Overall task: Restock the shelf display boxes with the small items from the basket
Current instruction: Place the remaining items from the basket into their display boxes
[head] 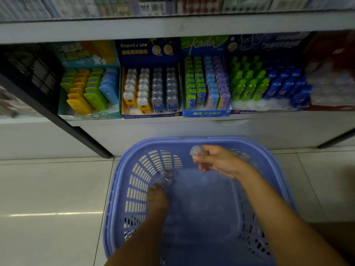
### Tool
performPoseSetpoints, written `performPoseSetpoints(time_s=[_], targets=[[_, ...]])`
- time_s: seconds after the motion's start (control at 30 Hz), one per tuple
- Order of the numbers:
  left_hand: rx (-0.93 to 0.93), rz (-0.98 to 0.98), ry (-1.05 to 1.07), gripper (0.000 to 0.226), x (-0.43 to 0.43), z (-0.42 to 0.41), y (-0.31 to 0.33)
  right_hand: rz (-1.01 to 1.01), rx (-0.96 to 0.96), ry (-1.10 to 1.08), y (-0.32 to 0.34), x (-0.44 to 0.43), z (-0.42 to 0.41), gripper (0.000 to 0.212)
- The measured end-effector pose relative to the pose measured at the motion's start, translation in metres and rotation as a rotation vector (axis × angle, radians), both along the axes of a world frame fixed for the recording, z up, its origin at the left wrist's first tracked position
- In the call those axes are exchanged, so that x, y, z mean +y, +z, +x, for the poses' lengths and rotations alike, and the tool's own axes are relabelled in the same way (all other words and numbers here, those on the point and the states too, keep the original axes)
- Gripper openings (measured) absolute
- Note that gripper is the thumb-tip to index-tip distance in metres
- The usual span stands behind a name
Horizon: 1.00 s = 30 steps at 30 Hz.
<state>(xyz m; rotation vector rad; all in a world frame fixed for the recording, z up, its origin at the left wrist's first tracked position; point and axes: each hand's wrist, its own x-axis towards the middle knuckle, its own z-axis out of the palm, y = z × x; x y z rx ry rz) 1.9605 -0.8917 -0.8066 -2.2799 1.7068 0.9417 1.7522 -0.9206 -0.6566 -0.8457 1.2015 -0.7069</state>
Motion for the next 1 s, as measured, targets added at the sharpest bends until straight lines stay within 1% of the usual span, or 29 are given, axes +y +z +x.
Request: performPoseSetpoints(time_s=[0.03, 0.1, 0.13, 0.17, 0.23, 0.27, 0.3, 0.33, 0.4, 0.43, 0.47, 0.53, 0.6, 0.67, 0.77, 0.87, 0.9, 0.97, 1.0], targets=[[0.089, 0.052, 0.075, 0.041, -0.002, -0.004, 0.008, -0.042, 0.011, -0.010, 0.009, -0.002, -0.003, 0.007], [0.242, 0.169, 0.176, 0.042, -0.008, -0.017, 0.028, -0.137, 0.053, -0.036, 0.024, -0.005, -0.010, 0.011], [0.287, 0.217, 0.185, 0.042, -0.011, -0.026, 0.037, -0.183, 0.080, -0.057, 0.031, -0.006, -0.014, 0.015], [0.300, 0.234, 0.147, 0.042, -0.013, -0.035, 0.049, -0.228, 0.105, -0.083, 0.038, -0.006, -0.018, 0.019], [0.361, 0.175, 0.081, 0.031, -0.016, -0.056, 0.077, -0.333, 0.123, -0.154, 0.053, -0.007, -0.030, 0.021], [0.437, 0.126, 0.062, 0.026, -0.017, -0.067, 0.091, -0.382, 0.116, -0.213, 0.059, -0.008, -0.037, 0.019], [0.562, 0.101, 0.091, 0.026, -0.017, -0.078, 0.106, -0.423, 0.106, -0.292, 0.065, -0.008, -0.045, 0.016], [0.718, 0.117, 0.155, 0.028, -0.018, -0.090, 0.121, -0.457, 0.111, -0.382, 0.070, -0.008, -0.055, 0.014], [1.055, 0.237, 0.307, 0.024, -0.022, -0.114, 0.157, -0.510, 0.178, -0.550, 0.080, -0.007, -0.078, 0.008], [1.187, 0.294, 0.348, 0.023, -0.024, -0.125, 0.175, -0.539, 0.230, -0.622, 0.086, -0.006, -0.092, 0.008], [1.281, 0.324, 0.365, 0.022, -0.028, -0.136, 0.190, -0.567, 0.269, -0.697, 0.091, -0.004, -0.106, 0.012], [1.406, 0.330, 0.348, 0.021, -0.035, -0.159, 0.219, -0.592, 0.282, -0.866, 0.101, -0.002, -0.138, 0.019], [1.515, 0.310, 0.316, 0.022, -0.041, -0.180, 0.242, -0.582, 0.284, -1.029, 0.106, -0.004, -0.176, 0.019], [1.593, 0.285, 0.268, 0.021, -0.047, -0.199, 0.259, -0.548, 0.366, -1.143, 0.108, -0.010, -0.214, 0.011], [1.605, 0.243, 0.155, 0.019, -0.054, -0.226, 0.272, -0.499, 0.602, -1.206, 0.105, -0.026, -0.264, 0.030], [1.544, 0.201, 0.043, 0.023, -0.057, -0.251, 0.275, -0.476, 0.708, -1.250, 0.103, -0.046, -0.299, 0.031], [1.534, 0.192, 0.014, 0.024, -0.057, -0.258, 0.274, -0.438, 0.789, -1.229, 0.101, -0.053, -0.308, 0.031], [1.534, 0.181, -0.015, 0.022, -0.059, -0.270, 0.270, -0.362, 0.954, -1.118, 0.098, -0.064, -0.324, 0.036], [1.540, 0.176, -0.010, 0.021, -0.060, -0.274, 0.267, -0.343, 0.997, -1.050, 0.098, -0.067, -0.329, 0.035]])
